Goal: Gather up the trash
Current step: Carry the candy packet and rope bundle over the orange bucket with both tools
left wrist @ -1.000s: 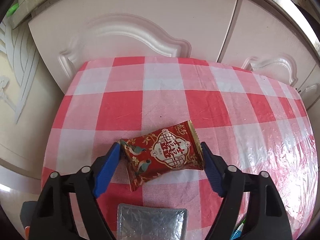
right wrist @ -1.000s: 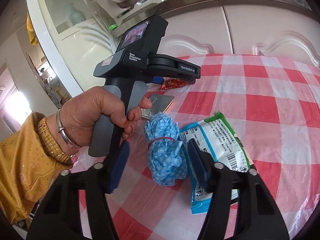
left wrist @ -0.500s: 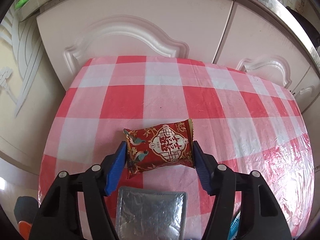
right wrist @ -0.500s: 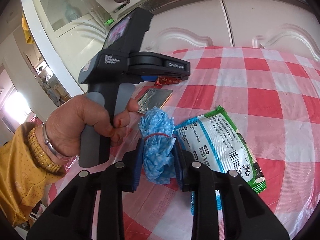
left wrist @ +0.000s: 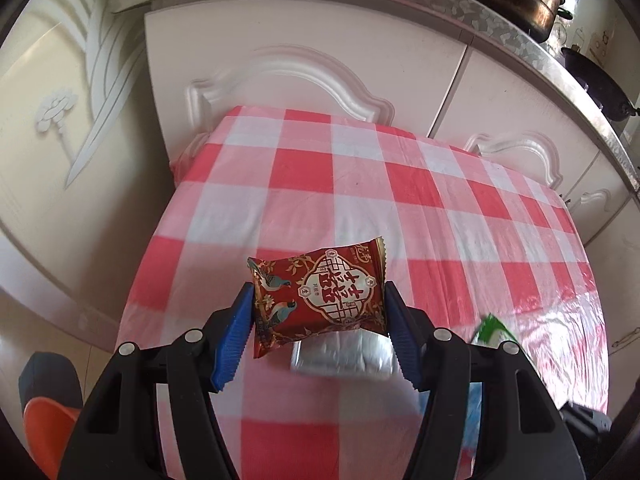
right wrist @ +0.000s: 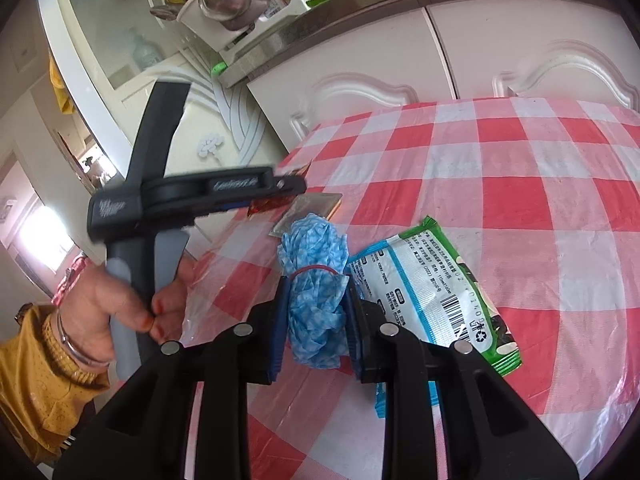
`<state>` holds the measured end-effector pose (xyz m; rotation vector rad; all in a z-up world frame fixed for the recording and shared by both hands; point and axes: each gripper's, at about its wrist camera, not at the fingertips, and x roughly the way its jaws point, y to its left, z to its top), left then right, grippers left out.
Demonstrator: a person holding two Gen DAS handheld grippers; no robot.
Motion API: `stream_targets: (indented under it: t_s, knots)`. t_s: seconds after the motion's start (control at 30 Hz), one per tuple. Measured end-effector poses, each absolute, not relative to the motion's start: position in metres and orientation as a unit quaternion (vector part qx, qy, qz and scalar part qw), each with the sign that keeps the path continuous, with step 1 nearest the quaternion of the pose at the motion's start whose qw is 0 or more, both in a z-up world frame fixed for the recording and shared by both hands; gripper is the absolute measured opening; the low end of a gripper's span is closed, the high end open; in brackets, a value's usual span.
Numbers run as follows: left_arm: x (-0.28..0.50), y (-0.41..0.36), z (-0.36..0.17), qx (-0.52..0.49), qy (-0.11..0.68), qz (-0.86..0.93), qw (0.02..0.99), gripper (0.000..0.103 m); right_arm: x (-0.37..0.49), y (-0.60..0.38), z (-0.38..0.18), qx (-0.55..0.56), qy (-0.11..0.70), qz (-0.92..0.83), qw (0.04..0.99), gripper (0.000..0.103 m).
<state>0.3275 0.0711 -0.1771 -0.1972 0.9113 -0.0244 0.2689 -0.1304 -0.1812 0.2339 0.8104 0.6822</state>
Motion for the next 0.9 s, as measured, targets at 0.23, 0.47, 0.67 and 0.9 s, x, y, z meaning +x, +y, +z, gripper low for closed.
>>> stream_targets:
  t_s: [0.23, 0.47, 0.67, 0.9]
  knots:
    - [0.278, 0.089, -0.181, -0.105, 0.436, -0.004, 0.894, 0.063, 0.26, -0.139, -0.179, 0.128, 0.377, 0.325, 0.858, 0.027]
    - [0.198, 0.109, -0.17, -0.132, 0.422, 0.02, 0.897, 0.063, 0.251, -0.155, -0.176, 0.173, 0.358, 0.337, 0.854, 0.027]
    - [0.124, 0.124, -0.164, -0.169, 0.422, 0.073, 0.888, 0.063, 0.255, -0.167, -0.176, 0.234, 0.353, 0.358, 0.832, 0.027]
    - [0.059, 0.146, -0.153, -0.194, 0.417, 0.146, 0.876, 0.064, 0.269, -0.174, -0.181, 0.298, 0.359, 0.386, 0.796, 0.027]
